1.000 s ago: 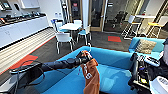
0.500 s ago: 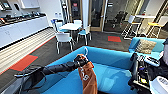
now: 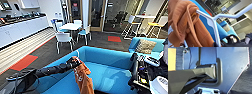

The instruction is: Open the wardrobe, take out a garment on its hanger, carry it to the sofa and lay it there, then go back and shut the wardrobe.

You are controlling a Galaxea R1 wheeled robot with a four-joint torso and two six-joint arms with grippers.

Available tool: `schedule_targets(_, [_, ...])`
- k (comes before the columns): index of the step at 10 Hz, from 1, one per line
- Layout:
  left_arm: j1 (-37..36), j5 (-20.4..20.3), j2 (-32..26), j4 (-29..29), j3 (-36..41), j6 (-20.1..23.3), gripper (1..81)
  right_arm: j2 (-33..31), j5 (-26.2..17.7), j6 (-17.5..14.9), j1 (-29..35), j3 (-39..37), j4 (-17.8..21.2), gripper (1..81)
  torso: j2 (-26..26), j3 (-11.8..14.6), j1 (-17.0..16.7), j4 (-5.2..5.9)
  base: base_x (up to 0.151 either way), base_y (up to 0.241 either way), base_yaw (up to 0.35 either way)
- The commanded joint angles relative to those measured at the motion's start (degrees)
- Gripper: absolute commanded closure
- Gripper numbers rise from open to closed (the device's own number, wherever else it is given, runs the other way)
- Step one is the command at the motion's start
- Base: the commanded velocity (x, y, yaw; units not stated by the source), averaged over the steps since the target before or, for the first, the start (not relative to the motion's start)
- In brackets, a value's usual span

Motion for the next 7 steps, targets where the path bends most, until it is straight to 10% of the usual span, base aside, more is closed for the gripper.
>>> schedule_targets(1, [-12.1, 3.2, -3.6, 5.5, -0.6, 1.1, 81.1, 0.9, -3.2, -0.3, 0.7, 0.5, -0.4, 1.0, 0.0, 0.0, 0.0, 0.00, 0.000, 0.000, 0.000])
schedule_targets(7, [-8.1, 5.9, -10.4, 12.4, -4.8, 1.1, 81.1, 0.9, -3.2, -0.3, 0.7, 0.5, -0.5, 1.0, 0.0, 0.0, 0.0, 0.00, 0.000, 0.000, 0.000])
